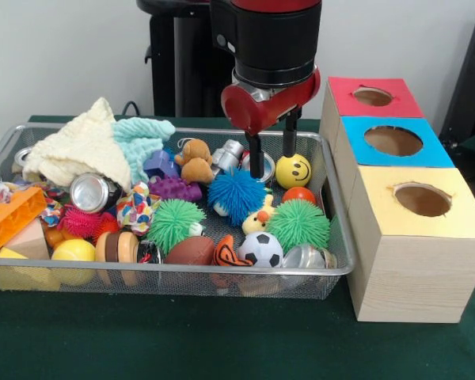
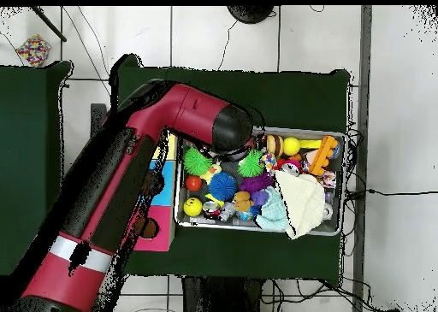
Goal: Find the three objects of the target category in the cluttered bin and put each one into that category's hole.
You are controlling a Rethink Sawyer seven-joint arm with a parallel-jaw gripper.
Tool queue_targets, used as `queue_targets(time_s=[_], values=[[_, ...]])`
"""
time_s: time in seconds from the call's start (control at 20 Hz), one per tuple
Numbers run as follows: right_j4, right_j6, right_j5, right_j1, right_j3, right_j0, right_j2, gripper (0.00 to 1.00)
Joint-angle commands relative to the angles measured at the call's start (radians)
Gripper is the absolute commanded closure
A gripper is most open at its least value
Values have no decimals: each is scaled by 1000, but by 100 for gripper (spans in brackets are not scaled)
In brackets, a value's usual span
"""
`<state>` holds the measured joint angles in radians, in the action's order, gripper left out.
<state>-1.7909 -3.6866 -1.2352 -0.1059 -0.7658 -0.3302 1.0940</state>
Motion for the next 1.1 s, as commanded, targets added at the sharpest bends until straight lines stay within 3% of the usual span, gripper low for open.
queue_targets(time_s=[0.05, 1.0, 1.1], values=[[55, -210, -83, -19, 31, 39, -104, 0], [35, -156, -73, -33, 88, 77, -92, 0], [3, -145, -92, -55, 98, 79, -72, 0]])
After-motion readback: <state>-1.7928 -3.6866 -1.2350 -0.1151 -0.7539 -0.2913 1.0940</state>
